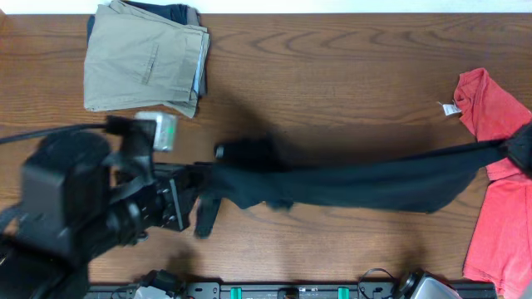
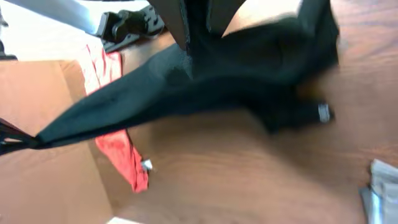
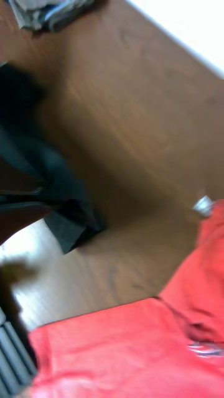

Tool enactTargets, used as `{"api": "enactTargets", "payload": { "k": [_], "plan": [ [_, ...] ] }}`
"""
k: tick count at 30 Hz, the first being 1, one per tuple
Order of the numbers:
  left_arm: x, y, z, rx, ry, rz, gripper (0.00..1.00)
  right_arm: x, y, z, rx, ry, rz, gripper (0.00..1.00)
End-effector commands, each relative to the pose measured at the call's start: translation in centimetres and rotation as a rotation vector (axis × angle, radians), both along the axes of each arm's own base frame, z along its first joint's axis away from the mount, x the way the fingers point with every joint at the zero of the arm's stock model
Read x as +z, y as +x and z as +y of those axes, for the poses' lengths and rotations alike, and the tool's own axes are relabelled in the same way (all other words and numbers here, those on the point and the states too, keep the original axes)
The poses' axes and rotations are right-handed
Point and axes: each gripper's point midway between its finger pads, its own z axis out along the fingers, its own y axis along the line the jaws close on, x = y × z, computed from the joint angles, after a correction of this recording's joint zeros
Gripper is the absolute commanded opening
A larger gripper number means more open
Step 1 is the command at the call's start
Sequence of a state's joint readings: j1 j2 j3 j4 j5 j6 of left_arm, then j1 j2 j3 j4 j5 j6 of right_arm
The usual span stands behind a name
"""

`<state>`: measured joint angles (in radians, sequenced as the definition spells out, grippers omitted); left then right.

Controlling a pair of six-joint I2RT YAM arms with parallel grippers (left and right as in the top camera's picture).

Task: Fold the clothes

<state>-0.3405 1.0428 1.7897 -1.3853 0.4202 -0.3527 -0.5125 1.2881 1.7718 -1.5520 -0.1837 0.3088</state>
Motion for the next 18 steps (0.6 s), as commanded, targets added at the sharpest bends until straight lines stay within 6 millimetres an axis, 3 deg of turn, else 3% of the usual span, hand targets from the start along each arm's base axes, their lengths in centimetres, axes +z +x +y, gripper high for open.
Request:
{"api": "enactTargets", "payload": {
  "k": [1,4,7,13,15,18],
  "plan": [
    [-0.3,1.7,1.7,0.122,0.059,0.0,0.06,2.5,0.4,0.5,0.057,-0.048,-0.075,0.01],
    [-2.0,4.4,2.6,0.204,0.146,0.037,0.06,2.7,1.7,0.6,0.082,-0.029,-0.113,0.01],
    [-3.3,8.5,1.9,0.208,0.205,0.038,0.06,2.5,4.2,-0.1,0.083,-0.027,-0.137,0.01],
    [-4.5,19.3,-0.5,0.177,0.243,-0.078,0.06,2.3,12.5,0.2,0.178,0.04,-0.277,0.01],
    [-3.8,21.9,-0.7,0.187,0.238,-0.113,0.06,3.5,14.9,0.1,0.202,0.05,-0.352,0.01],
    [-0.4,23.6,-0.5,0.177,0.247,-0.211,0.06,7.9,16.6,-0.3,0.244,0.037,-0.488,0.01]
  ]
}}
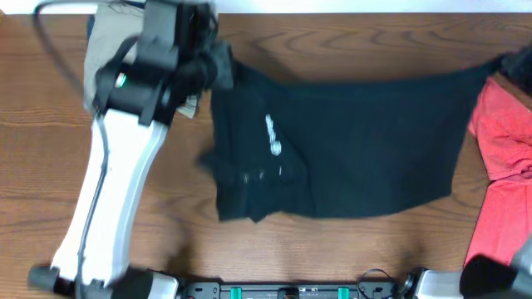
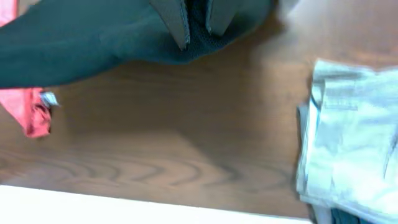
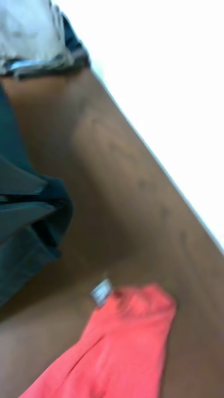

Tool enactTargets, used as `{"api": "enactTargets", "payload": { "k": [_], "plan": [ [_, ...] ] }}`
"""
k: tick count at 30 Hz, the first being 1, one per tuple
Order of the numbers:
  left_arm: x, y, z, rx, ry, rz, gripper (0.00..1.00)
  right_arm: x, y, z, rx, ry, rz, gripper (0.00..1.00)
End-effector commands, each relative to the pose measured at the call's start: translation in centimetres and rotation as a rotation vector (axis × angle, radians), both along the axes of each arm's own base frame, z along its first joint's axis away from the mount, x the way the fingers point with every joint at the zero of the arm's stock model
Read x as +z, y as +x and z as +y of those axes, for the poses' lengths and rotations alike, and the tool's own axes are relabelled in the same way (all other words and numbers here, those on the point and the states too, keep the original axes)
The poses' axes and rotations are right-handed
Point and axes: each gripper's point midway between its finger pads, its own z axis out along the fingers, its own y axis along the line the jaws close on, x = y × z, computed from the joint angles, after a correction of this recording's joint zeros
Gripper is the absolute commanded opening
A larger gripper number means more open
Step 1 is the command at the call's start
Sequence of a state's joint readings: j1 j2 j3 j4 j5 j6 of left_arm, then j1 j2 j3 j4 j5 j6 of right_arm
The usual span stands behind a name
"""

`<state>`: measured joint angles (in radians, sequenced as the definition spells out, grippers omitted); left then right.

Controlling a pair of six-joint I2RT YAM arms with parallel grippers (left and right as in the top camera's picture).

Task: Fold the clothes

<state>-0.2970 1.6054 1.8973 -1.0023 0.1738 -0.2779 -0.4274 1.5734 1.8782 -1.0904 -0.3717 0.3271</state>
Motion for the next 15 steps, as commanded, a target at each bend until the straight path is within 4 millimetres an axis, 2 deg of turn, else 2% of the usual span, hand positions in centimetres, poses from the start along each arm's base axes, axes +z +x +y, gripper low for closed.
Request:
{"api": "enactTargets", "payload": {
  "k": [1,3,5,7,8,9,11,13,15],
  "plan": [
    [8.2,1.3,1.3,-0.021,0.037,-0.241,0.06,8.0,1.0,0.5,0.058,0.006,-0.217,0.01],
    [13.4,0.7,2.1,-0.015,0.024,-0.376,0.06,11.8,0.0,-0.6,0.029,-0.04,-0.296,0.01],
    [18.1,-0.7,3.0,0.005,-0.003,-0.494,0.06,15.5,-1.7,-1.5,-0.008,-0.089,-0.368,0.01],
    [21.7,-2.2,3.8,0.02,-0.021,-0.589,0.06,17.8,-3.4,-2.0,-0.035,-0.131,-0.412,0.01],
    [22.6,-2.8,4.0,0.024,-0.025,-0.614,0.06,18.3,-4.0,-2.0,-0.04,-0.146,-0.42,0.01],
    [23.1,-3.2,4.1,0.021,-0.023,-0.628,0.06,18.6,-4.5,-2.0,-0.037,-0.162,-0.419,0.01],
    [22.5,-3.2,4.1,0.017,-0.019,-0.607,0.06,17.8,-4.8,-2.0,-0.047,-0.16,-0.385,0.01],
    [20.4,-2.4,3.7,0.008,-0.006,-0.537,0.06,16.2,-4.8,-2.4,-0.064,-0.143,-0.324,0.01],
    [16.9,-1.2,3.1,-0.014,0.01,-0.423,0.06,13.8,-4.5,-2.8,-0.077,-0.112,-0.24,0.01]
  ]
}}
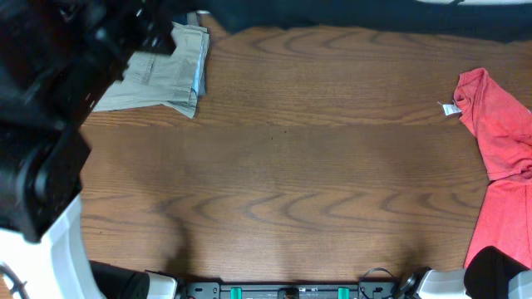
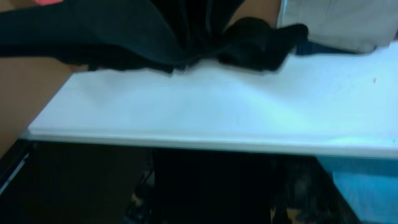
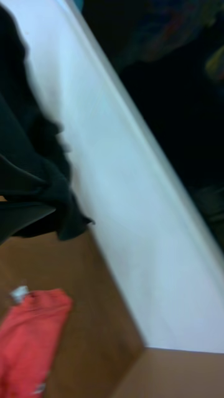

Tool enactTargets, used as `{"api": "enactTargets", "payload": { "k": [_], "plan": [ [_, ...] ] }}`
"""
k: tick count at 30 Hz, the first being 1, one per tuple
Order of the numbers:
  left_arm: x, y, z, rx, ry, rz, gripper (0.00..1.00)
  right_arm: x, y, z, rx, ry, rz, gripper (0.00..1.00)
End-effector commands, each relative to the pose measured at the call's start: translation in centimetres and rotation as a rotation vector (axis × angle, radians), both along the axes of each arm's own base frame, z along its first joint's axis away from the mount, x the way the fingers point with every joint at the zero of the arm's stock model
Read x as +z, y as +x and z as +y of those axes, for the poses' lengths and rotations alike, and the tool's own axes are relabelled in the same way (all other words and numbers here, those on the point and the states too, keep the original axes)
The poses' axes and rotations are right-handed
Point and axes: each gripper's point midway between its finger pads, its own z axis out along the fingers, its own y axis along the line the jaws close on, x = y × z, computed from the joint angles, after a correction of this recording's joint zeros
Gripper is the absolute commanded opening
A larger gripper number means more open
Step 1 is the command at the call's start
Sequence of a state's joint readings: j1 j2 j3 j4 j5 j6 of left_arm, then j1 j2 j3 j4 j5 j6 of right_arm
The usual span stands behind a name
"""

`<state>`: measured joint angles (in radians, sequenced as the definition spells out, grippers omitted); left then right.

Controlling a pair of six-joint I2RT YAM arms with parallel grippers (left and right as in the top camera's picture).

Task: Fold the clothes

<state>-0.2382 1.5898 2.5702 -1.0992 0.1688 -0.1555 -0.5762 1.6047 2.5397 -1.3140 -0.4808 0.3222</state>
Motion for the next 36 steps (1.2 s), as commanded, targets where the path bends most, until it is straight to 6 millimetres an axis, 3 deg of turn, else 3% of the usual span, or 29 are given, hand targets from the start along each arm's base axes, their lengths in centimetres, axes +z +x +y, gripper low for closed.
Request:
{"api": "enactTargets", "payload": {
  "k": [1,5,9,13,15,19,23,26,33,36],
  "plan": [
    [-8.4,5.1,-1.3,-0.016,0.075,0.251,0.06,-5.8,2.2,-2.2,-0.025,0.059,0.183,0.01],
    [-17.6,7.1,-3.0,-0.084,0.107,0.548,0.06,-11.8,2.9,-2.4,-0.01,0.114,0.377,0.01],
    [-26.7,7.2,-4.5,-0.149,0.113,0.847,0.06,-17.9,3.1,-1.6,0.022,0.165,0.562,0.01],
    [-31.8,5.2,-4.4,-0.158,0.136,1.051,0.06,-23.3,1.9,0.0,0.083,0.224,0.732,0.01],
    [-32.2,3.9,-4.2,-0.158,0.145,1.103,0.06,-24.8,1.2,0.6,0.106,0.239,0.787,0.01],
    [-31.0,0.7,-4.0,-0.168,0.162,1.156,0.06,-26.8,-0.4,1.2,0.127,0.262,0.866,0.01],
    [-29.8,-2.9,-3.9,-0.187,0.188,1.218,0.06,-28.2,-2.2,1.0,0.094,0.248,0.941,0.01],
    [-29.6,-4.2,-4.6,-0.2,0.198,1.235,0.06,-29.4,-3.6,0.6,0.033,0.245,0.992,0.01],
    [-31.6,-7.8,-8.0,-0.269,0.278,1.325,0.06,-29.4,-6.0,-0.9,-0.111,0.196,1.024,0.01],
    [-33.3,-9.4,-8.2,-0.209,0.352,1.385,0.06,-29.1,-6.7,-1.0,-0.125,0.185,1.022,0.01]
  ]
}}
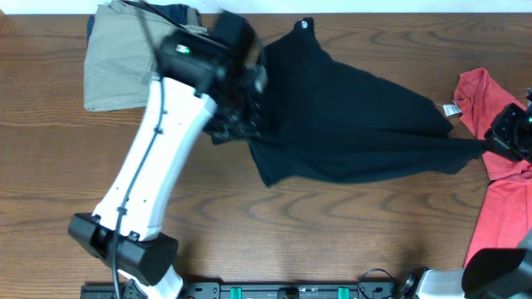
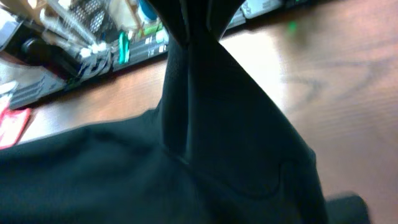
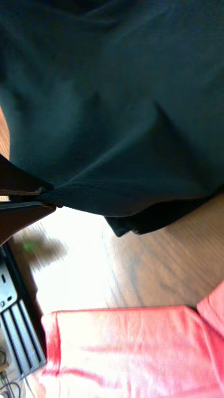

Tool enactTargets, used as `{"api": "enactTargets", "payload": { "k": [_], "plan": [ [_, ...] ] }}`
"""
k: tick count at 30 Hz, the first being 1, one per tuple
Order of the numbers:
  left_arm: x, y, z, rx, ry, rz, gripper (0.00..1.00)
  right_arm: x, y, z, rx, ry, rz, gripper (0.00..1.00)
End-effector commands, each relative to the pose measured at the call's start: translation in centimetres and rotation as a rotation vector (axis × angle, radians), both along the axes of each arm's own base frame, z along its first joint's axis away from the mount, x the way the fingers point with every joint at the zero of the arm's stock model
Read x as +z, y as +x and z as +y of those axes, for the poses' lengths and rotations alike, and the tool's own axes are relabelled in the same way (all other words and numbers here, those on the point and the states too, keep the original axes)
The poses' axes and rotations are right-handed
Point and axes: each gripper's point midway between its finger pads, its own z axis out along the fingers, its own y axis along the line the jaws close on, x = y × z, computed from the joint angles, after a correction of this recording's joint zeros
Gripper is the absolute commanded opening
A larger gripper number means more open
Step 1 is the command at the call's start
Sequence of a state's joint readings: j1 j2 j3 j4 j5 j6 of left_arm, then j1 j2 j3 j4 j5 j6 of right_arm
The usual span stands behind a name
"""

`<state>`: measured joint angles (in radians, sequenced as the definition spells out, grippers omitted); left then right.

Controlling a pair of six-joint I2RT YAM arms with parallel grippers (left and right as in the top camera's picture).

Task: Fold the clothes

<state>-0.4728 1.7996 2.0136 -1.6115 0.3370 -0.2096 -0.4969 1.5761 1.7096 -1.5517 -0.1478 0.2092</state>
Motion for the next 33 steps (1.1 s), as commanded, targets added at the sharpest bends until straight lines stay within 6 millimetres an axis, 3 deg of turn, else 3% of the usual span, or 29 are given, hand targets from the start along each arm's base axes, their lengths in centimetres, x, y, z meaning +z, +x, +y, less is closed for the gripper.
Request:
{"api": "enactTargets", "payload": {
  "k": [1,5,17,21,27,33],
  "plan": [
    [-1.8,-3.1,1.2,0.034,0.152,0.101,0.06,0.7,-1.3,-0.8,-0.044,-0.055,0.003,0.01],
    [-3.0,-4.7,2.5,0.098,0.264,0.12,0.06,0.6,-1.7,-0.6,-0.045,-0.048,0.017,0.01],
    [-2.8,-10.4,5.6,0.188,0.208,0.073,0.06,-1.7,-3.5,0.4,-0.073,-0.018,0.067,0.01],
    [-4.5,-11.6,4.1,0.18,0.113,0.123,0.06,-1.5,-3.8,0.4,-0.081,-0.034,0.058,0.01],
    [-8.4,-13.3,2.6,0.148,0.121,0.189,0.06,-1.4,-4.2,-1.0,-0.154,-0.101,0.075,0.01],
    [-9.8,-12.8,2.2,0.15,0.108,0.174,0.06,-1.6,-4.5,-0.8,-0.151,-0.094,0.09,0.01]
  ]
}}
